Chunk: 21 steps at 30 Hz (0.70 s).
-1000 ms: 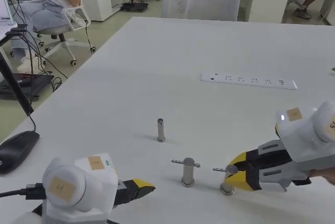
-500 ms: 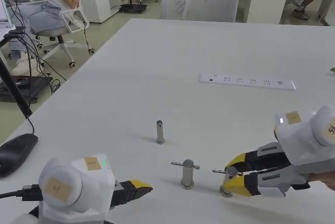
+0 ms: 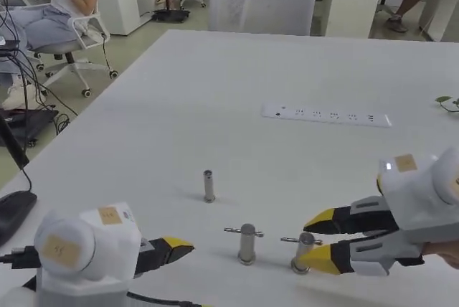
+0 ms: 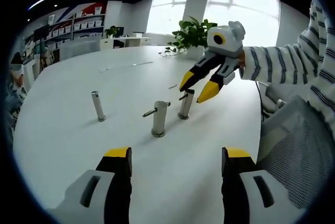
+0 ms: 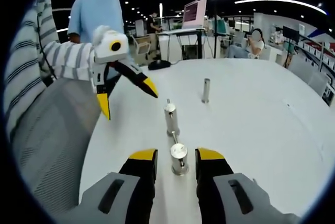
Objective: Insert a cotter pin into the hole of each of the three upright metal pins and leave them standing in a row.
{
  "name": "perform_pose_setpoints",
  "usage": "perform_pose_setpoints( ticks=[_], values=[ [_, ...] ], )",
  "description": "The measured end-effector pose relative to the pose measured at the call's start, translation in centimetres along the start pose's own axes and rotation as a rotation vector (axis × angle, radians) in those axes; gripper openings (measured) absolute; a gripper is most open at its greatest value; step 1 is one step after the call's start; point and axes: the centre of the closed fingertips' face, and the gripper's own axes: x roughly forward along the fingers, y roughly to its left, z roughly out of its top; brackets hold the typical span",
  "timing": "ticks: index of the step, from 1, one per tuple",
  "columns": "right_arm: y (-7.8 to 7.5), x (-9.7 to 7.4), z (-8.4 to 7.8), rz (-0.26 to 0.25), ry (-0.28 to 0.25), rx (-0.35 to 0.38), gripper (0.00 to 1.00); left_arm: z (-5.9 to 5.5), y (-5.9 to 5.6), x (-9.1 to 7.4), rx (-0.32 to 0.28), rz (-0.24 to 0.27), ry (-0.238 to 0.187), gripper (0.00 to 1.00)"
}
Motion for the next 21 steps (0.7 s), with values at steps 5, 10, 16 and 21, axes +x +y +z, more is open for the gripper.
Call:
perform_pose_setpoints(
  ticks=[5,10,16,21],
  values=[
    [0.3,-1.1,0.6,-0.045,-0.059,0.041,0.33,0.3,0.7,0.1,0.006,0.007,-0.001,0.69],
    [0.7,-1.9,0.4,-0.074,-0.077,0.064,0.36,0.4,1.1,0.2,0.006,0.013,-0.004,0.69],
    [1.4,-2.6,-0.1,-0.097,-0.088,0.086,0.40,0.3,1.7,0.2,0.004,0.026,-0.001,0.69],
    [1.8,-3.2,0.1,-0.131,-0.106,0.101,0.47,0.2,2.4,0.2,-0.005,0.041,-0.005,0.69]
  ],
)
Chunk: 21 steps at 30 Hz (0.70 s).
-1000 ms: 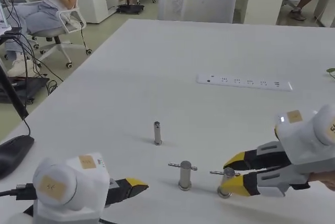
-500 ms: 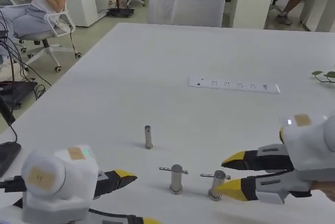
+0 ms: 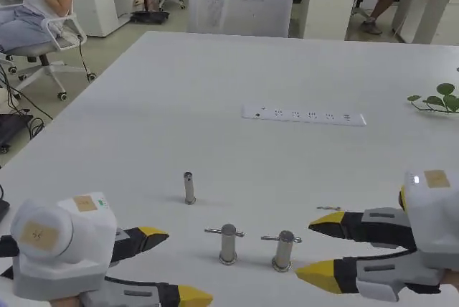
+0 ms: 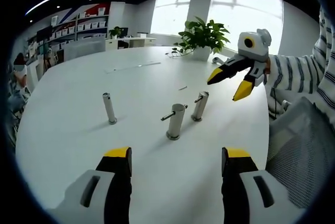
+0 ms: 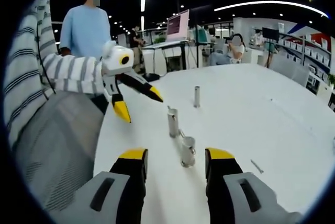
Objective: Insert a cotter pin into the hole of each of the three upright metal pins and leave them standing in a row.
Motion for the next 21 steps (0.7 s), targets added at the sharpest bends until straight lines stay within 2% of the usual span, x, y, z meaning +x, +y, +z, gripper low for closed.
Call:
perform_pose_setpoints(
  ticks=[5,14,21],
  values=[
    [0.8,-0.6,0.1,-0.023,-0.020,0.027,0.55,0.0,0.7,0.2,0.002,0.016,0.005,0.70],
    [2.3,-1.8,0.7,-0.070,-0.063,0.070,0.64,0.2,2.2,0.9,-0.001,0.048,0.025,0.68],
    [3.0,-2.7,0.0,-0.090,-0.067,0.117,0.65,-0.2,2.8,1.7,0.014,0.057,0.058,0.68]
  ],
)
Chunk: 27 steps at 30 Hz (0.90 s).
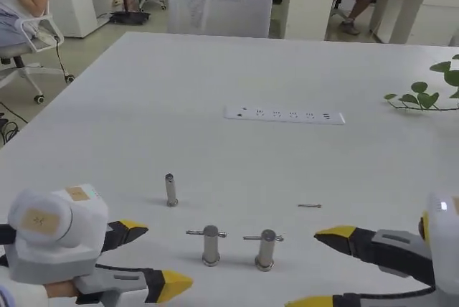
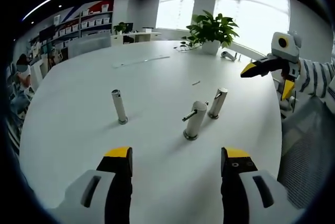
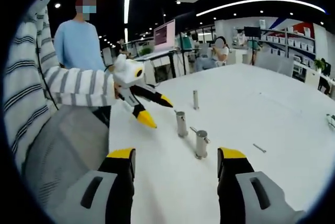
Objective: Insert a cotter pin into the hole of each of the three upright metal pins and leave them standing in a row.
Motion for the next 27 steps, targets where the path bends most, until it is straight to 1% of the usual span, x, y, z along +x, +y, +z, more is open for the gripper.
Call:
perform_pose_setpoints(
  ticks=[2,3,4,9,11,12,14,18,20,22,24,27],
  values=[
    [0.2,-0.3,-0.3,-0.011,0.009,0.007,0.67,-0.1,0.6,0.3,0.006,0.020,0.008,0.68],
    [0.3,-0.6,-0.4,-0.020,0.010,0.018,0.68,-0.2,1.0,0.3,0.013,0.042,0.016,0.68],
    [0.4,-0.7,-0.5,-0.025,0.005,0.023,0.68,-0.1,1.3,0.4,0.021,0.053,0.019,0.68],
    [0.8,-1.5,-0.7,-0.053,-0.005,0.062,0.70,0.2,2.0,0.7,0.014,0.081,0.015,0.68],
    [0.9,-1.7,-0.8,-0.061,-0.005,0.067,0.71,0.2,2.5,1.0,0.013,0.098,0.019,0.67],
    [1.0,-1.8,-1.0,-0.066,-0.002,0.078,0.71,0.0,2.8,1.1,0.016,0.110,0.037,0.67],
    [1.1,-1.9,-1.1,-0.070,0.000,0.095,0.73,0.0,3.2,1.3,0.027,0.129,0.047,0.65],
    [1.3,-2.3,-1.4,-0.087,-0.005,0.116,0.73,0.3,3.8,1.5,0.015,0.148,0.040,0.64],
    [1.5,-2.4,-1.5,-0.091,-0.008,0.127,0.73,0.7,4.5,1.6,0.014,0.177,0.030,0.64],
    [1.7,-2.5,-1.8,-0.093,0.004,0.134,0.74,1.1,4.8,1.7,0.004,0.179,0.020,0.63],
    [1.8,-2.6,-2.1,-0.094,0.015,0.135,0.75,1.3,4.8,1.8,0.004,0.181,0.015,0.63],
    [1.9,-2.7,-2.2,-0.098,0.013,0.147,0.75,1.6,5.3,2.3,0.013,0.191,0.016,0.61]
  ],
)
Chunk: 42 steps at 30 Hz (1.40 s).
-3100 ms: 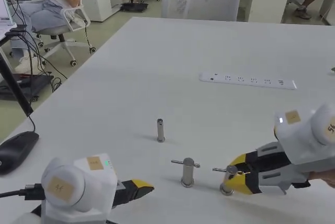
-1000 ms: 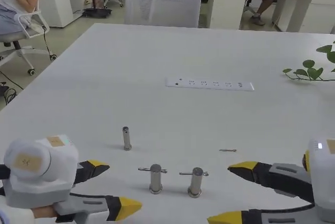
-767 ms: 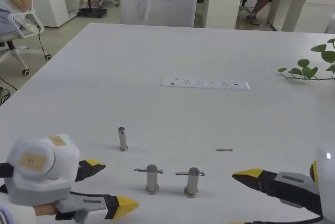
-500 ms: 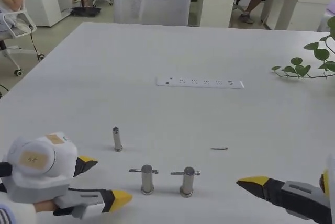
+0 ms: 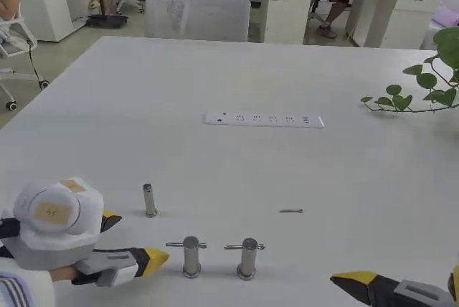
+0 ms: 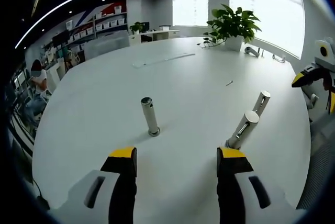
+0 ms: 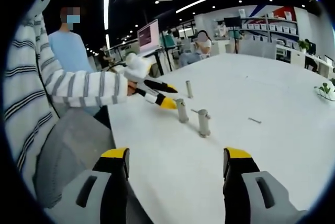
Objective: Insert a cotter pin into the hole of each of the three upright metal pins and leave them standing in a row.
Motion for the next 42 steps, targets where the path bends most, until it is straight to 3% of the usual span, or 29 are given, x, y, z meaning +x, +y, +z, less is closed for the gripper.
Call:
perform_pose_setpoints(
  ticks=[5,15,25,28,30,42],
  values=[
    [0.0,-0.3,-0.5,-0.012,0.011,0.012,0.76,0.8,0.6,0.6,-0.001,0.023,-0.015,0.57],
    [-0.2,-0.6,-1.2,-0.041,0.013,0.041,0.82,2.4,0.8,1.6,0.017,0.025,-0.023,0.53],
    [-0.3,-0.6,-1.3,-0.032,0.025,0.028,0.83,2.5,1.3,2.6,0.037,0.039,-0.011,0.45],
    [-0.6,-0.6,-1.3,-0.046,0.025,0.026,0.85,2.6,1.6,2.7,0.017,0.048,-0.011,0.43],
    [-0.7,-0.7,-1.3,-0.050,0.027,0.027,0.87,2.3,1.5,2.9,0.030,0.046,0.014,0.42],
    [-0.9,-1.1,-1.6,-0.069,0.030,0.041,0.90,3.0,1.9,3.2,0.035,0.079,-0.004,0.27]
  ],
)
